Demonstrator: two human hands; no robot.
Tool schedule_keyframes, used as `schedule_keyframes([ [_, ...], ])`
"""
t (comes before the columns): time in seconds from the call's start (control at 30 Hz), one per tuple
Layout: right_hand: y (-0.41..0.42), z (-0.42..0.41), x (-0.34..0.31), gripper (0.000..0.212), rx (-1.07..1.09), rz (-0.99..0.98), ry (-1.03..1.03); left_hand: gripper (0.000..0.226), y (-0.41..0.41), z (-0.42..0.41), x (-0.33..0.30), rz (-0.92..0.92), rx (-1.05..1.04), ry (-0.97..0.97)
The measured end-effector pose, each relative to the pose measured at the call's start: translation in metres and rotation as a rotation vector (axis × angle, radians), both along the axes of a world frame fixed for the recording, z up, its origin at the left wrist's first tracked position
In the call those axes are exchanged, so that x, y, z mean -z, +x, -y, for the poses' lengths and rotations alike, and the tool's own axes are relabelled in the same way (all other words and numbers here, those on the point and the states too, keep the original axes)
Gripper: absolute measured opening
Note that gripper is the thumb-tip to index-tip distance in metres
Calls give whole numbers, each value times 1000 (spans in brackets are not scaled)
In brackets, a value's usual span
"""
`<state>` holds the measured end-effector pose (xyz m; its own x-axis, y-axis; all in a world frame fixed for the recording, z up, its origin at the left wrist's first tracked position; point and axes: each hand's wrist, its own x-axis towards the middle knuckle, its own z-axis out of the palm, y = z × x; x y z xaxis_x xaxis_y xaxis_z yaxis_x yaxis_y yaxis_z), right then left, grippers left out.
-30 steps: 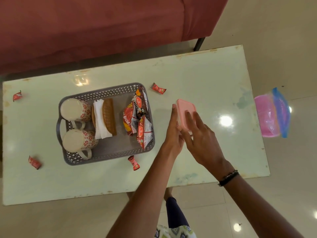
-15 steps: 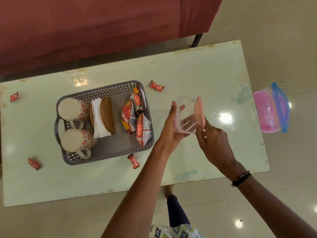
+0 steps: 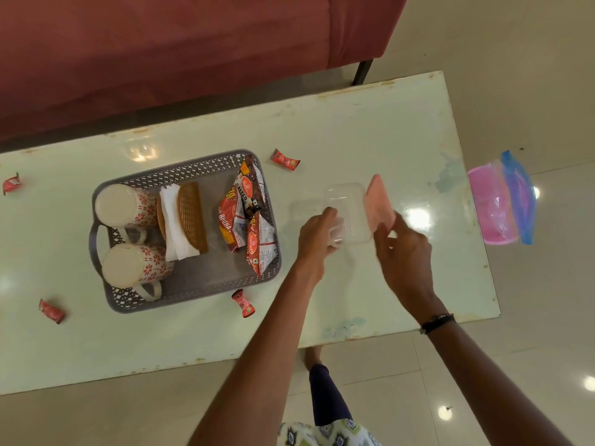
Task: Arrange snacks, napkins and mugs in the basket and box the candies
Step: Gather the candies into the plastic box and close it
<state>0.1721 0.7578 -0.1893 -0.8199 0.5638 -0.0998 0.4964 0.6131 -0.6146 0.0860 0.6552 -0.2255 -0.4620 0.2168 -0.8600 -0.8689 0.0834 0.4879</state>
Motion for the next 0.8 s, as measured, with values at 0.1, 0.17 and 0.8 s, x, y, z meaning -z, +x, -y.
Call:
schedule_keyframes([
  [0.1, -1, -19, 16, 28, 366, -95, -403, 27, -7, -6, 10, -22, 46, -121],
  [0.17, 0, -32, 28, 22, 562, -147, -585, 39, -11, -12, 15, -20, 91, -164],
  [0.8, 5, -42, 79, 35, 737, 19, -761, 37, -5, -18, 19, -173, 131, -352],
])
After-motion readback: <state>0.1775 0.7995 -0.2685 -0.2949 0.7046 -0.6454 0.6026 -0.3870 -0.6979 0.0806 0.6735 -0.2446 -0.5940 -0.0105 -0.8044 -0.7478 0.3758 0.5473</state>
